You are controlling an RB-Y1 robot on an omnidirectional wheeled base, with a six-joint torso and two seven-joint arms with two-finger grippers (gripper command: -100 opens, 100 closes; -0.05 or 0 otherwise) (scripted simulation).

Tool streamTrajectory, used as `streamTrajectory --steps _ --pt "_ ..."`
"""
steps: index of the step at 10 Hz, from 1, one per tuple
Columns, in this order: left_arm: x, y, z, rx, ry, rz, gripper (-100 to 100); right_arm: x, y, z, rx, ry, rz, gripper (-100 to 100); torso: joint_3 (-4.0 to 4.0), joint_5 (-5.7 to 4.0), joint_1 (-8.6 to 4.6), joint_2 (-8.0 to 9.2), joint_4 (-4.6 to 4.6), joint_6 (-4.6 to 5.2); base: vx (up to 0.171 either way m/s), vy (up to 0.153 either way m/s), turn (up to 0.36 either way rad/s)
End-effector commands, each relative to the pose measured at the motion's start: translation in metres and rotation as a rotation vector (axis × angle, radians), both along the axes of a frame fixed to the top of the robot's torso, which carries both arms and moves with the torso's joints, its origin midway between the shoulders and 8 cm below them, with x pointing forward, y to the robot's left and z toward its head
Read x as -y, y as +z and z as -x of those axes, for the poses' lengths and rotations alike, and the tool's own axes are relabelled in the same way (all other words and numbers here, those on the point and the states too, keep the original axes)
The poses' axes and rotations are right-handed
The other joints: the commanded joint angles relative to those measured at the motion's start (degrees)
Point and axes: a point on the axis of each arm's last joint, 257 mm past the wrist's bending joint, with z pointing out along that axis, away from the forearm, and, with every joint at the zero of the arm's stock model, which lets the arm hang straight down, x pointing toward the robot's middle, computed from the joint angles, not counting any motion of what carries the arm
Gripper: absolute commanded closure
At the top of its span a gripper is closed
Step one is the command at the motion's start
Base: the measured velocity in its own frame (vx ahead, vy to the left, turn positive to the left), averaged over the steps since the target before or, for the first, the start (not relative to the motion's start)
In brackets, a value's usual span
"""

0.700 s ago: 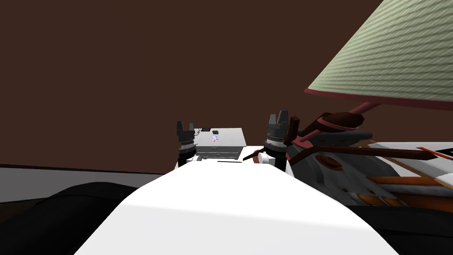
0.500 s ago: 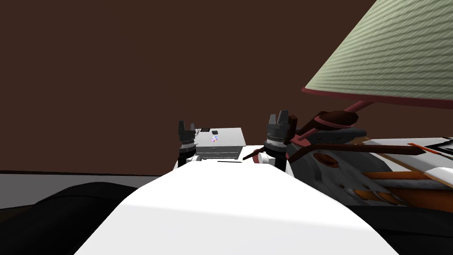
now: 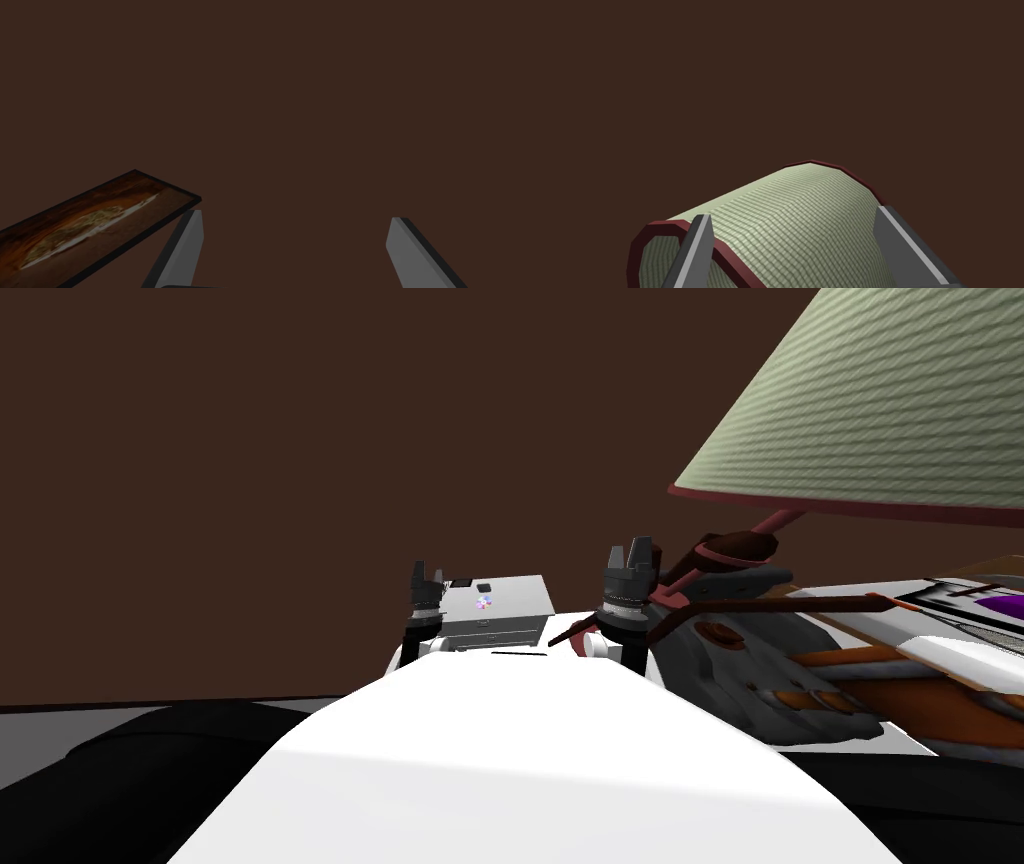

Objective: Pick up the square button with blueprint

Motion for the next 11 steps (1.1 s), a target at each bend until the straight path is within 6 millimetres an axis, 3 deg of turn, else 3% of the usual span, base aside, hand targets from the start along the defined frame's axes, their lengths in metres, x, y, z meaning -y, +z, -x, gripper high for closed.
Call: streamTrajectory --steps 1,11 --pt "-0.004 -0.007 -0.009 -0.031 0.002 0.001 -100 0.000 0.000 0.000 0.000 0.000 0.000 0 0.00 0.00 0.00 0.00 0.00 0.00 -0.019 0.036 -0.096" --pt "-0.058 -0.080 -0.066 -0.324 0.058 0.044 -100 0.000 0.000 0.000 0.000 0.000 0.000 0 0.00 0.03 0.11 0.01 0.00 -0.01 -0.030 0.057 -0.156"
